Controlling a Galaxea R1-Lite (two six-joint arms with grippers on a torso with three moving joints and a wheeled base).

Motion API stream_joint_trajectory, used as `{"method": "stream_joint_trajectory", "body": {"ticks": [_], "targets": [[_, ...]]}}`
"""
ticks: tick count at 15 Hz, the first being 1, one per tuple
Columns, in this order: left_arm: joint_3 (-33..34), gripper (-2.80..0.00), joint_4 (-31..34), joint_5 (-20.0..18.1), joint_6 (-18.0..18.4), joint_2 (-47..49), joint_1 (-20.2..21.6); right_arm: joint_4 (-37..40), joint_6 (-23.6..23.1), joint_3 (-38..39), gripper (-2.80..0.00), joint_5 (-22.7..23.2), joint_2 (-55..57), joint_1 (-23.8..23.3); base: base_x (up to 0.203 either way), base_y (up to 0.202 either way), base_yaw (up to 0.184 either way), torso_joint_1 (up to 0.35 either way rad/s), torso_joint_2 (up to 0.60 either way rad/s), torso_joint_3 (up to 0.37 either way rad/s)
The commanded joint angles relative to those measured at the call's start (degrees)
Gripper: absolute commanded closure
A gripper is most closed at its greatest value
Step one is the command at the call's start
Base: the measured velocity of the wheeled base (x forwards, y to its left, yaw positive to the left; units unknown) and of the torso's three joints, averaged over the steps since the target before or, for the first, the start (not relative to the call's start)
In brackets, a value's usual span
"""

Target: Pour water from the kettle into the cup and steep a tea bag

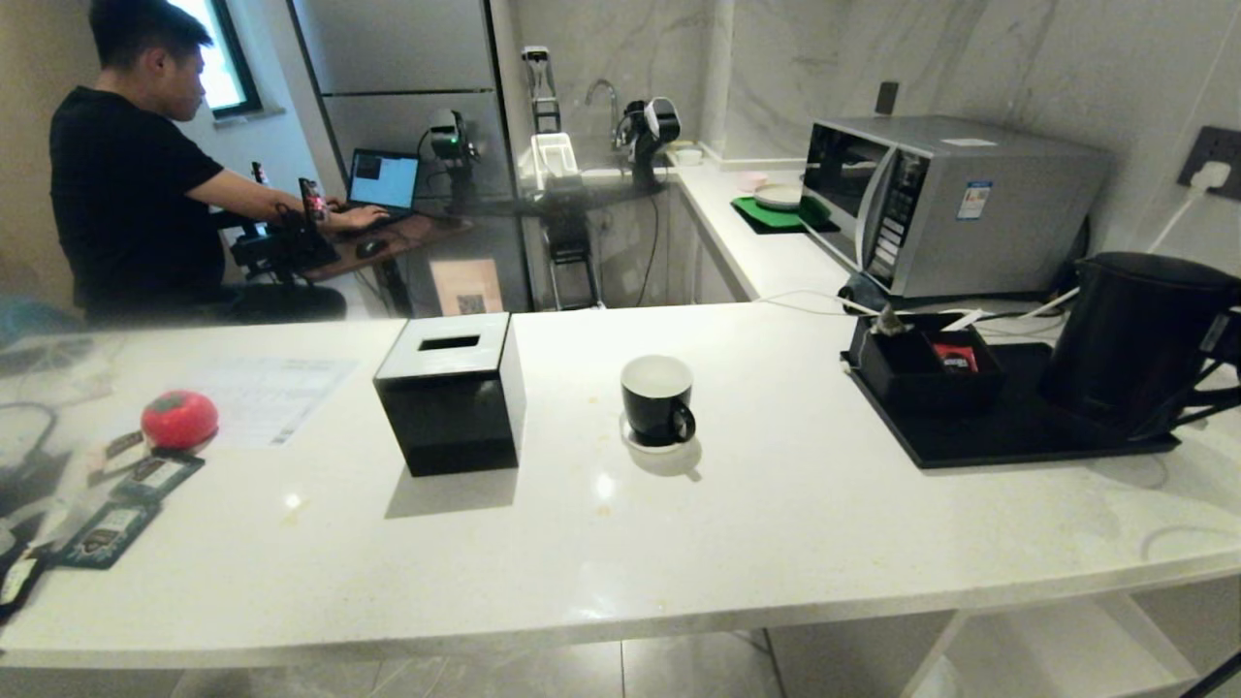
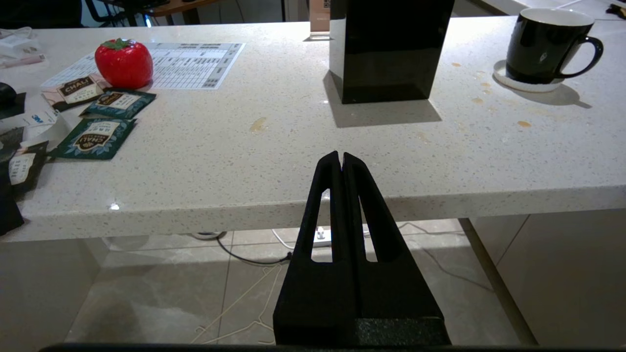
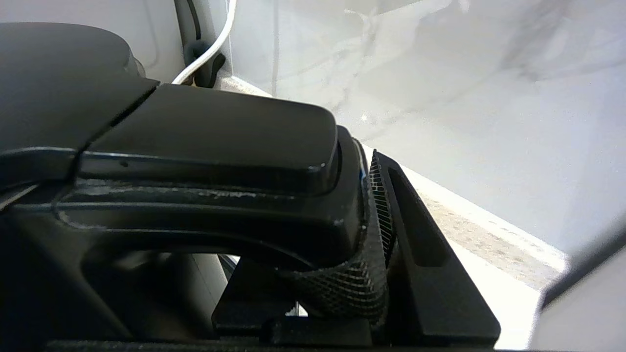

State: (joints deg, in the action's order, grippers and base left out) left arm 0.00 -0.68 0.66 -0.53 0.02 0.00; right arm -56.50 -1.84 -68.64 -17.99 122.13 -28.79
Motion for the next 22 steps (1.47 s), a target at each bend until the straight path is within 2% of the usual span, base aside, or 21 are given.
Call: {"method": "stream_joint_trajectory", "body": {"ticks": [1,6,20,21,22], "targets": [[0.00,0.00,-0.02,0.04,0.00,-0.02,0.00,-0.45,-0.01,-3.23,0.00,-0.03,3.87,0.26,0.000,0.000,0.000,0.000,0.00,0.000],[0.00,0.00,-0.02,0.04,-0.02,-0.02,0.00,-0.45,0.00,-8.16,0.00,-0.17,8.22,1.57,0.000,0.000,0.000,0.000,0.00,0.000],[0.00,0.00,-0.02,0.04,0.00,-0.02,0.00,-3.09,-0.09,-11.16,0.00,-0.37,13.22,2.34,0.000,0.000,0.000,0.000,0.00,0.000],[0.00,0.00,-0.02,0.04,0.00,-0.02,0.00,-3.09,-0.09,-11.16,-2.80,-0.38,13.22,2.35,0.000,0.000,0.000,0.000,0.00,0.000],[0.00,0.00,-0.02,0.04,0.00,-0.02,0.00,-3.09,-0.09,-11.16,-2.80,-0.31,13.22,2.43,0.000,0.000,0.000,0.000,0.00,0.000]]}}
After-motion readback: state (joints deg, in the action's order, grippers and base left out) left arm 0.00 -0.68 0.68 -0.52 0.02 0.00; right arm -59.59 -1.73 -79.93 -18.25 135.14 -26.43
